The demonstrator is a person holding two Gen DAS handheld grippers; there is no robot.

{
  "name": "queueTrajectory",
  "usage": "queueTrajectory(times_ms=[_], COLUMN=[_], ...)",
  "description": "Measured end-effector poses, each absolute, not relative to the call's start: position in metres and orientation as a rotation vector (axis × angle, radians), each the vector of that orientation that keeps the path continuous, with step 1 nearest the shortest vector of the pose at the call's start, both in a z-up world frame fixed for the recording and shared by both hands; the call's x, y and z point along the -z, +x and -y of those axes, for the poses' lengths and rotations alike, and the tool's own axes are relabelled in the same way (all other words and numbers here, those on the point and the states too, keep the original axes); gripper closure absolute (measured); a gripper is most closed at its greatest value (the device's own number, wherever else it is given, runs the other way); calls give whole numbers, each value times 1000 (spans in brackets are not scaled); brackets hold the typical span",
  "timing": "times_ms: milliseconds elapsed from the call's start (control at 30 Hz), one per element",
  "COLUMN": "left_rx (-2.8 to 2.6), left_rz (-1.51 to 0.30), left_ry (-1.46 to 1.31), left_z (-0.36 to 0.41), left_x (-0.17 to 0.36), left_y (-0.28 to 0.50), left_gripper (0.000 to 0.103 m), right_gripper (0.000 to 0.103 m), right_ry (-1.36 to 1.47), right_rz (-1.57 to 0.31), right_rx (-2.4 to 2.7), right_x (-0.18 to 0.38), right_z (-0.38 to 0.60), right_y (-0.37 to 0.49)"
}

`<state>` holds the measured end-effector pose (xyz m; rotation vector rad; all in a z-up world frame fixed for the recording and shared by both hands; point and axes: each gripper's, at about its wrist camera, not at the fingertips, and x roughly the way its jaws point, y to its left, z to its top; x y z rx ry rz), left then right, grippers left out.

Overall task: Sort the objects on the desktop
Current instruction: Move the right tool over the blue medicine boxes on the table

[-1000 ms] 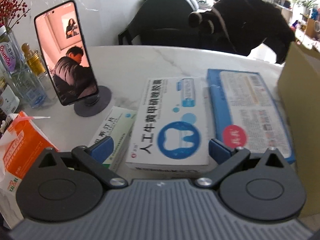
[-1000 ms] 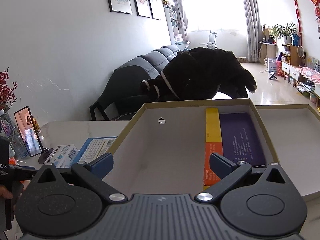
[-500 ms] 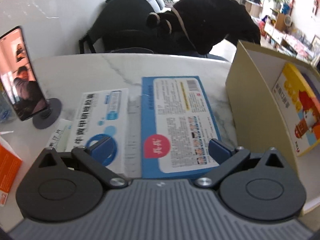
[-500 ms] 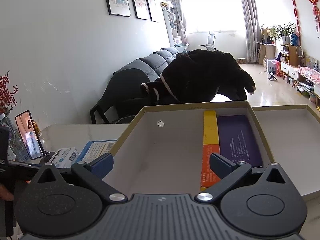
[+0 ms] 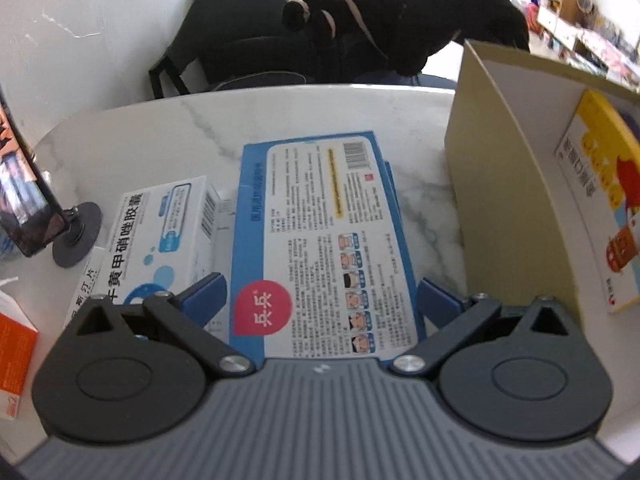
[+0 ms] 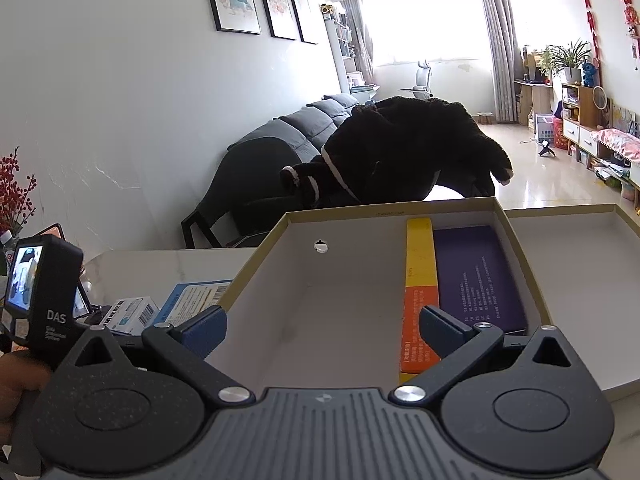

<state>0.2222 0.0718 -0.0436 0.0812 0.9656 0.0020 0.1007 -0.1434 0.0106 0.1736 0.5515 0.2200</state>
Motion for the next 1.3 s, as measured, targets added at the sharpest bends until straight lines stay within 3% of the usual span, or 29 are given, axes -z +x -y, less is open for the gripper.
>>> queueTrajectory(times_ms=[833, 1067, 1300], left_rx=[45, 147, 199], left_rz=[-924, -905, -862], left_ry=[-67, -149, -185], left_z=[-125, -142, -151], left_x=[50, 50, 59], left_y=[201, 185, 176], left_gripper=[0, 0, 0], right_gripper=[0, 1, 14], right_ry=[193, 340, 444], right_rz=[-550, -654, -850], right_rx=[-350, -515, -598], right_x=[-27, -31, -12], right_z=[96, 66, 23], right_y=[109, 139, 178])
